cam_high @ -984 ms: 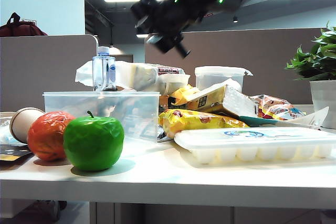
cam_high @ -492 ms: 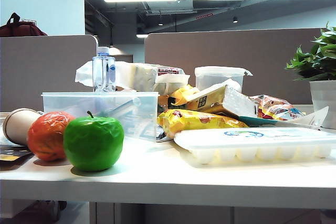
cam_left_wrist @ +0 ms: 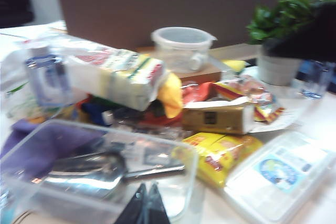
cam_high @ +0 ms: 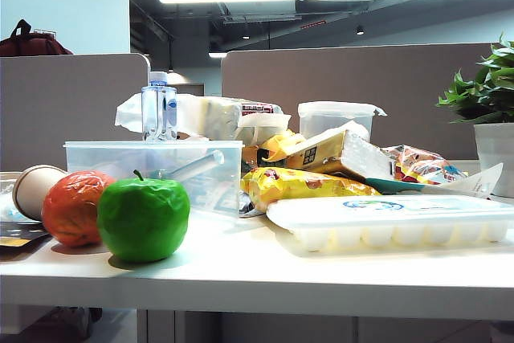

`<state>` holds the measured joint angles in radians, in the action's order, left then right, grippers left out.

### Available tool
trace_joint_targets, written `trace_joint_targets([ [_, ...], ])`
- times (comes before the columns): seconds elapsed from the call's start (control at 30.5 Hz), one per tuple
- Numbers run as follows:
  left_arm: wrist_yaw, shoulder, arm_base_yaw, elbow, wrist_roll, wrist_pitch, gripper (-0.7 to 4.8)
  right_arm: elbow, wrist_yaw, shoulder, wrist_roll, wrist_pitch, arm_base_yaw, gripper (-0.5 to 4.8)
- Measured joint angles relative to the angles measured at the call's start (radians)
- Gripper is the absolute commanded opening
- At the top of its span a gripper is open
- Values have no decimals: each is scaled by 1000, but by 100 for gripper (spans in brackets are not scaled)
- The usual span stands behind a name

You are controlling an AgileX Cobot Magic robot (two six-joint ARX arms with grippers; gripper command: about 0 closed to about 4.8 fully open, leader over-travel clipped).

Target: Pick up the metal ice scoop from the table and place it inside the transparent plastic box.

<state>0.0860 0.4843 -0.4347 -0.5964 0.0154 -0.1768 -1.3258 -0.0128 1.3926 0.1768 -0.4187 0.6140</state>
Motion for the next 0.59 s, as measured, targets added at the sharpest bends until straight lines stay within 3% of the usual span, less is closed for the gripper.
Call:
trace_joint_targets([
  [0.26, 1, -172, 141, 145, 0, 1, -5, 290, 20, -270, -2, 29, 1, -1],
  [0.49, 2, -304, 226, 265, 0, 0, -5, 458, -132, -474, 2, 24, 0, -1],
  [0.59, 1, -367, 247, 307, 0, 0, -5, 509, -251, -565, 2, 16, 1, -1],
])
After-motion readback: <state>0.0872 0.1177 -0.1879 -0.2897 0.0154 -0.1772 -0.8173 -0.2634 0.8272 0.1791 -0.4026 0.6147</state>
